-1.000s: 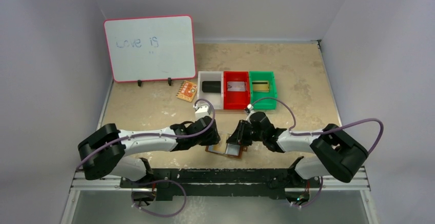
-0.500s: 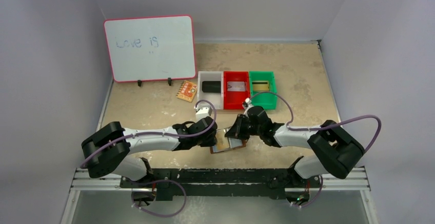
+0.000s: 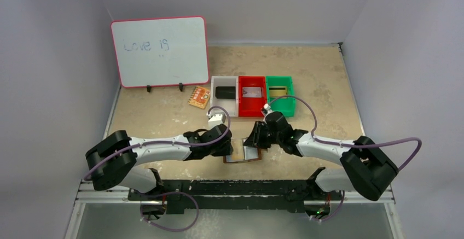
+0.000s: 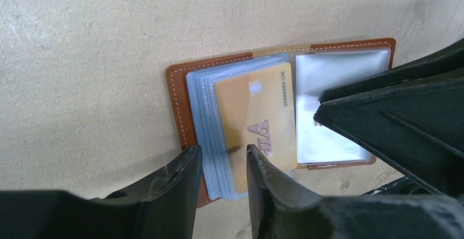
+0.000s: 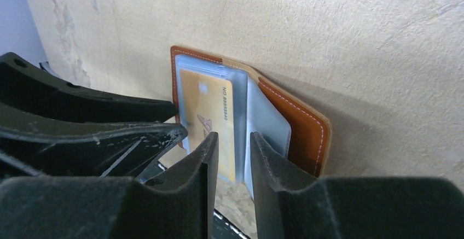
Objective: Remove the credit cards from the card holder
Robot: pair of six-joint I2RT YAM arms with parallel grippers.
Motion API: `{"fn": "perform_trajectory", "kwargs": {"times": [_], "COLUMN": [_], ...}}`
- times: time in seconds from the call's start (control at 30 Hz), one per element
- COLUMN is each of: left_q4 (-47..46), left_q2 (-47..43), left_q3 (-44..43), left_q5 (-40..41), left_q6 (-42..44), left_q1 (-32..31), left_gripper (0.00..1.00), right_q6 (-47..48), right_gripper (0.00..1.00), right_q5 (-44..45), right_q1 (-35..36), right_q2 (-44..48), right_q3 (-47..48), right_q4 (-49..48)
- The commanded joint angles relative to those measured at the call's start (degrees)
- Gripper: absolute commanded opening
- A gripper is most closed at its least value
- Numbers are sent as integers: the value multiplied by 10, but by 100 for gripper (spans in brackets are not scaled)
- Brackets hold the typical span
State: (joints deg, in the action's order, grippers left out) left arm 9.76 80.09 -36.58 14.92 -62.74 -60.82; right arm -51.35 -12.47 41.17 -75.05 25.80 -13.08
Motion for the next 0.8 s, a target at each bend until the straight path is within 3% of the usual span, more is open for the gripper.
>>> {"fn": "perform_trajectory", "kwargs": {"times": [0.0, 0.17, 0.27, 0.43, 0.63, 0.77], "left_q4": [19, 50, 61, 28, -7, -21], "left_q2": [-21, -37, -31, -20, -14, -19], "left_q3": [-52, -79, -76, -48, -23, -20], "left_q5": [-15, 6, 24, 20, -48, -48], "left_q6": [55, 83, 63, 31, 28, 32], "left_q1": [-1, -1, 0, -1, -2, -1], "left_gripper": [40, 49, 36, 33, 33, 34], "right_q6": [36, 30, 18, 0, -33, -34], "right_gripper": [29, 26, 25, 25, 15, 14], "right_q5": [19, 31, 20, -10, -37, -38], "right_q1": [-2, -2, -2, -2, -1, 0], "right_q2": [9, 18, 38, 34, -43, -52], "right_q3": [20, 29, 15, 1, -32, -33], "right_q4": [37, 29, 17, -20, -82, -87]}}
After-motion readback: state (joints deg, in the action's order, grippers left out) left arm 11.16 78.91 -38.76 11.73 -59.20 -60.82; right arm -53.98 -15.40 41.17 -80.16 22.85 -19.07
